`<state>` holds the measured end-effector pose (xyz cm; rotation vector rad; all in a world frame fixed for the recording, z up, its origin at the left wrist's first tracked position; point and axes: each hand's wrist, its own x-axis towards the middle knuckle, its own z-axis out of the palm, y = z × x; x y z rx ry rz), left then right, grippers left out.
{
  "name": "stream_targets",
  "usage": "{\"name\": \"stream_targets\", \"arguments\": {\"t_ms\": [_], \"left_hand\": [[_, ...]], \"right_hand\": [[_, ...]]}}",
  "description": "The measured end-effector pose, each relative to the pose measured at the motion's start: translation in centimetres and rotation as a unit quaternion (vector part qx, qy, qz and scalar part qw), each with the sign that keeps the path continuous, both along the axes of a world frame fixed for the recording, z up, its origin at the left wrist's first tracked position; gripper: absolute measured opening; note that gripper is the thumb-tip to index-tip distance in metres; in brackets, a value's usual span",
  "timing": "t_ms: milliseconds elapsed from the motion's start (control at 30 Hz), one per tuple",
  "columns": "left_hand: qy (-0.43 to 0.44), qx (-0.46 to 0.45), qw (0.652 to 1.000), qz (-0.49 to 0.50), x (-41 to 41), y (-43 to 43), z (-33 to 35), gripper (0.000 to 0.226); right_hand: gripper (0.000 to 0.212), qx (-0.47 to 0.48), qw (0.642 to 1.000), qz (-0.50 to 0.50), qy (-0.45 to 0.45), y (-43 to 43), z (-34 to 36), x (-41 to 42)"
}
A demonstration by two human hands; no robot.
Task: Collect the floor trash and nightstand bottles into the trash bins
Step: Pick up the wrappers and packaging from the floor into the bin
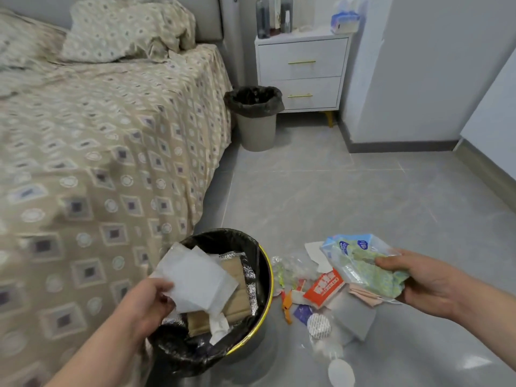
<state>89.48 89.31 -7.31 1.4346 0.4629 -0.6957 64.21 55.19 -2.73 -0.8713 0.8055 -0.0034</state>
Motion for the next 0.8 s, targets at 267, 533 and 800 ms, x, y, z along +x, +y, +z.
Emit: {"name": "stream_targets", "arguments": {"t_ms": [267, 533, 800], "left_hand": [[-0.311, 0.308, 0.881, -0.178, -1.4, -0.9, -0.6, 0.057], [-0.456, 0.43, 0.685, -0.371, -5.8, 5.5, -4.4, 0.103], [-0.51, 0.406, 0.672, -0.35, -5.2, 5.6, -5.4, 0.099]], "right_hand": [[0.024, -0.021, 0.999, 0.006, 0.049, 0.5, -0.5, 0.6], [0.029, -0.143, 0.984, 0.087, 0.054, 5.3, 1.0, 3.0], [0.026, -0.661, 0.734, 0.147, -0.054, 16.3, -0.3, 14.2]]}}
